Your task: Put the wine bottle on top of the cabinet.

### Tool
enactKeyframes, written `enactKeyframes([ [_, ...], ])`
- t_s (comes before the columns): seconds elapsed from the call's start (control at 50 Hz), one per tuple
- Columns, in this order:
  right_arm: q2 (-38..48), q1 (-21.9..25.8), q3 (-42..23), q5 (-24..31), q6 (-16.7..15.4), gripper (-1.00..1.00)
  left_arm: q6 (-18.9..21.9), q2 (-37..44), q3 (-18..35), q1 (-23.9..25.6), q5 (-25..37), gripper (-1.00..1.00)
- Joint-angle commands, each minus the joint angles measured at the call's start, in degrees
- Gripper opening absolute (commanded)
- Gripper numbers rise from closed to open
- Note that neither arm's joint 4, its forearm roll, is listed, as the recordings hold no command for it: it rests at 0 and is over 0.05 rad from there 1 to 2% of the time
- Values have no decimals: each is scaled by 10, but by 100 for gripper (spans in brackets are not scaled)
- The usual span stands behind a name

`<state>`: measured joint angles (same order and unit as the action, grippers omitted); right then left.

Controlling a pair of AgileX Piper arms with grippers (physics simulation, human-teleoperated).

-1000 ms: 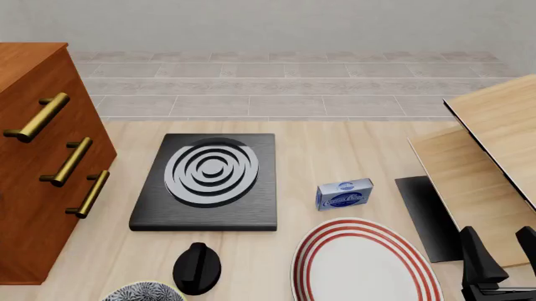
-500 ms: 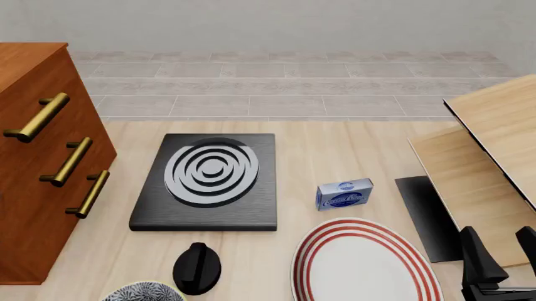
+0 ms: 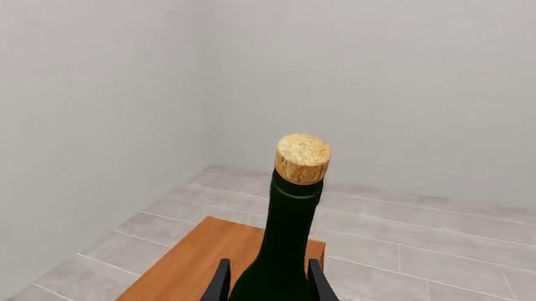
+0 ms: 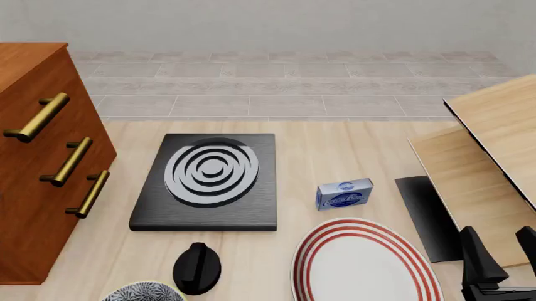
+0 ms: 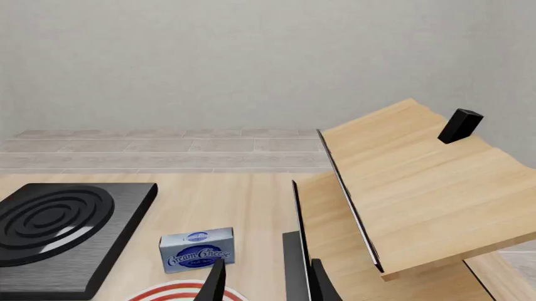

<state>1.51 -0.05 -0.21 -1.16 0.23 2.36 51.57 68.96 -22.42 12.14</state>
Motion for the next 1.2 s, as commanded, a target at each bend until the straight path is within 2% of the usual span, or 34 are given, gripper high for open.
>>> enactKeyframes([
  [0.02,0,0,0,0,0,100,17,24,-17,-39,-37,-100],
  [0.32,0,0,0,0,0,100,11,59,-45,-88,-85,-100],
  [0.58,0,0,0,0,0,100,27,88,-106,-111,-161,-100],
  [1.2,0,0,0,0,0,100,25,111,-175,-115,-225,-100],
])
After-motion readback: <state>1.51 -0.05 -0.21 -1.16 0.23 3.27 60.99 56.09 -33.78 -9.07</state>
